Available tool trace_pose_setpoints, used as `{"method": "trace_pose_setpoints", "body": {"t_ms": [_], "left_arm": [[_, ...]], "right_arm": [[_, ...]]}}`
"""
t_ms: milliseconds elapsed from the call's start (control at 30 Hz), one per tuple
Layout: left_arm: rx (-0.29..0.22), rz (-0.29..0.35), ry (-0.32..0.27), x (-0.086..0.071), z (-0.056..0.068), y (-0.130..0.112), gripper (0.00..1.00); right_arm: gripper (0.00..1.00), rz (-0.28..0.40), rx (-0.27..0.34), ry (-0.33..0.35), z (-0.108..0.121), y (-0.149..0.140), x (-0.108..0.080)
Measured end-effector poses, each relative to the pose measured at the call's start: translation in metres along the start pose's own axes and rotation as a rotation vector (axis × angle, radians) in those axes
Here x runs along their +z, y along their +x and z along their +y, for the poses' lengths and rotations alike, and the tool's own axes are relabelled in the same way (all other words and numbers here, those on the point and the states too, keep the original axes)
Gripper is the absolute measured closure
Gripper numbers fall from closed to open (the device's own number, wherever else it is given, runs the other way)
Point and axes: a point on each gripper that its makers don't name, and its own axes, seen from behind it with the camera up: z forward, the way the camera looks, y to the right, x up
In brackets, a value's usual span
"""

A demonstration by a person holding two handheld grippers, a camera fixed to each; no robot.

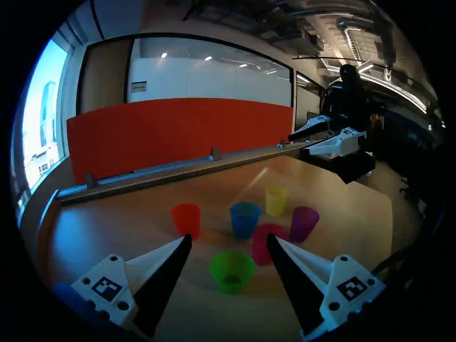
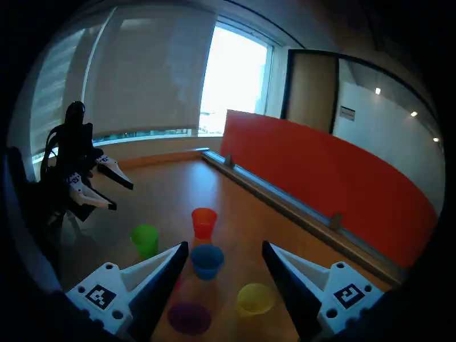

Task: Pour water

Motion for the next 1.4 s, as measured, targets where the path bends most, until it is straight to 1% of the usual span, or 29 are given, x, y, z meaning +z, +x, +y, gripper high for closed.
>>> {"method": "trace_pose_setpoints", "body": {"t_ms": [167, 400, 600, 1000, 1200, 1400], "left_arm": [[0.008, -0.030, -0.014, 0.006, 0.004, -0.015, 0.03], [0.035, -0.080, -0.035, 0.016, 0.011, -0.037, 0.02], [0.038, -0.126, -0.039, 0.025, 0.015, -0.055, 0.02], [0.039, -0.200, -0.025, 0.040, 0.011, -0.091, 0.02], [0.041, -0.225, -0.034, 0.049, 0.012, -0.102, 0.02], [0.042, -0.237, -0.038, 0.058, 0.010, -0.108, 0.02]], "right_arm": [[0.00, -0.029, 0.004, 0.013, 0.001, -0.010, 0.011], [0.00, -0.060, 0.005, 0.028, 0.002, -0.021, 0.024], [0.00, -0.084, 0.001, 0.043, 0.003, -0.030, 0.035], [0.00, -0.130, -0.011, 0.065, 0.000, -0.053, 0.054], [0.00, -0.146, -0.012, 0.070, 0.000, -0.060, 0.063], [0.00, -0.152, -0.012, 0.076, -0.001, -0.061, 0.071]]}}
